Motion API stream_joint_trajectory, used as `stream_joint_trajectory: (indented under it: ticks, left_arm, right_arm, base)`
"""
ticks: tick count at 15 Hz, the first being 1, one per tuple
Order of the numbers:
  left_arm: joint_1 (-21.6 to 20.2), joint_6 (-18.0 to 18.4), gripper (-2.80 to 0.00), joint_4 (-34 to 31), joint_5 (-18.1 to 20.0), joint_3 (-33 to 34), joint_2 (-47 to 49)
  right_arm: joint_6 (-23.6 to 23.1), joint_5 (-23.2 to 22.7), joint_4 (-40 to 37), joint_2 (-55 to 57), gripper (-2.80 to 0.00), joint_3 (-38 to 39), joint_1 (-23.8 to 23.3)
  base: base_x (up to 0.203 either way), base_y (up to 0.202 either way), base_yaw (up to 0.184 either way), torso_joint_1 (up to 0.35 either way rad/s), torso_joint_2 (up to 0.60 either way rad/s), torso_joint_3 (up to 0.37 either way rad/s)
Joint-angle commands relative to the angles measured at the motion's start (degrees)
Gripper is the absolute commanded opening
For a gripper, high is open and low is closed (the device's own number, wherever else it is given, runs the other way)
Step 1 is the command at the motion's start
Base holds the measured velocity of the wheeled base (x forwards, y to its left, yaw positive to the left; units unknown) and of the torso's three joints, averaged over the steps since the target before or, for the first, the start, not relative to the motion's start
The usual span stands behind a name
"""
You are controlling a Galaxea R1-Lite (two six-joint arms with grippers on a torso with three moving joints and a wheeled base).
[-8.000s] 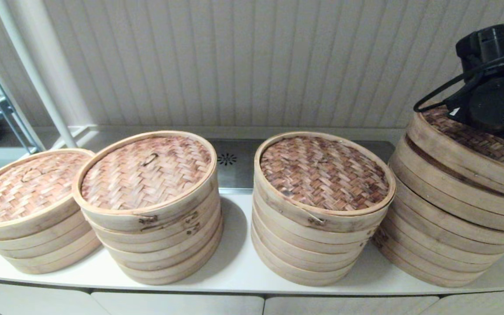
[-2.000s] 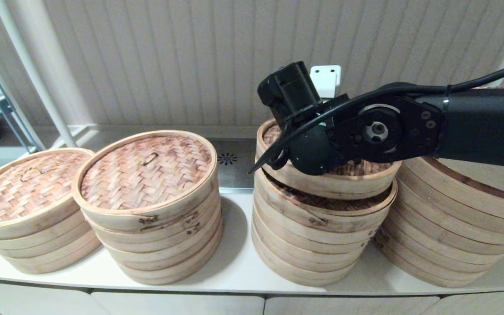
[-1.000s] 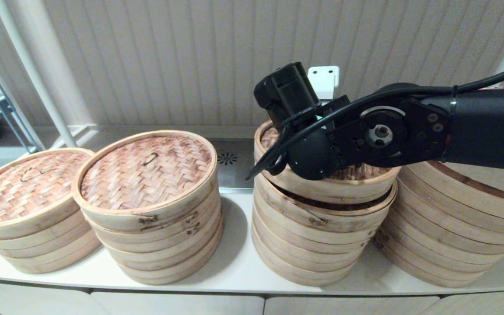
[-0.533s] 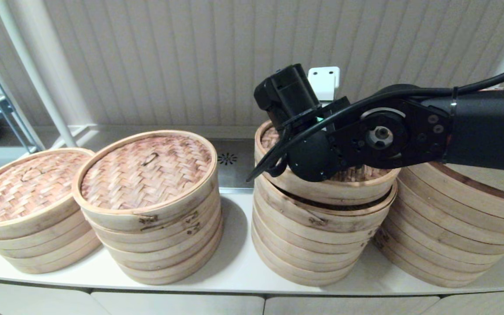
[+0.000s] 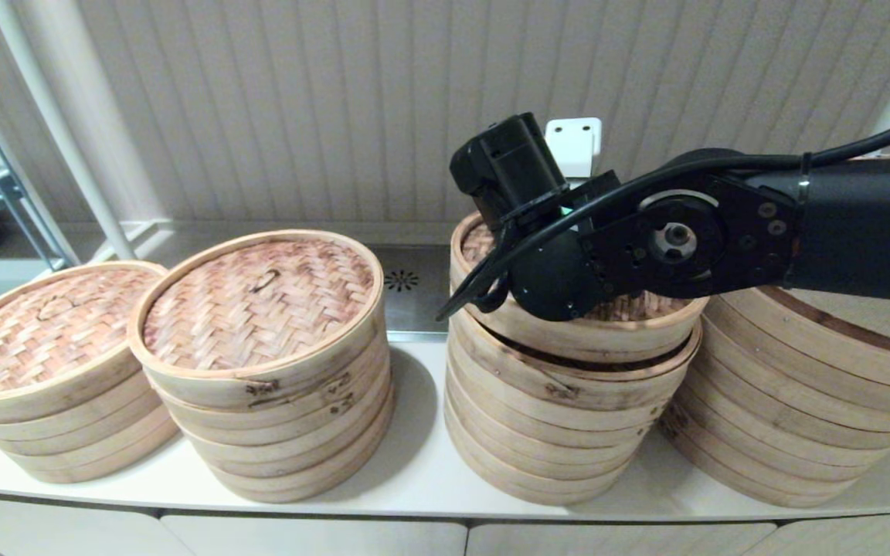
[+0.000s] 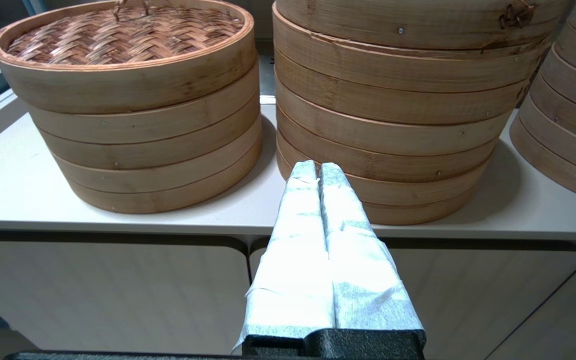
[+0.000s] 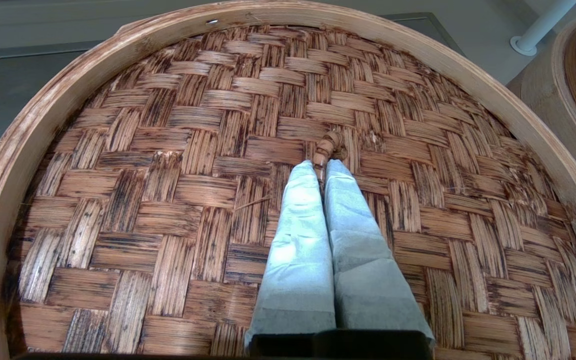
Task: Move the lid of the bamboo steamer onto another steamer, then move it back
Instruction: Put the steamer
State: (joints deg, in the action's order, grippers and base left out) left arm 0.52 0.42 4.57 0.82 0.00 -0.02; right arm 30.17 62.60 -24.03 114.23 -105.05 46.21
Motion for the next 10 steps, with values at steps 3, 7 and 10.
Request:
stream_joint_trajectory:
  ticks: [3, 7, 10]
  left_arm:
    - [0.00, 0.02, -2.80, 0.09, -0.03, 1.85, -0.06]
    - [0.00, 0.02, -2.80, 0.01, -0.03, 1.85, -0.06]
    - [0.00, 0.02, -2.80, 0.09, -0.03, 1.85, -0.06]
  right_arm:
    - [0.06, 0.33, -0.14, -0.06, -2.80, -0.16, 0.02]
    - [0.06, 0.33, -0.14, -0.14, 0.00, -0.07, -0.02]
    - [0.00, 0.33, -0.17, -1.57, 0.00, -0.39, -0.30]
  base:
    - [0.000, 0.000, 0.000, 0.000, 0.00, 0.000]
    - [0.000, 0.000, 0.000, 0.000, 0.00, 0.000]
    - [0.000, 0.000, 0.000, 0.000, 0.00, 0.000]
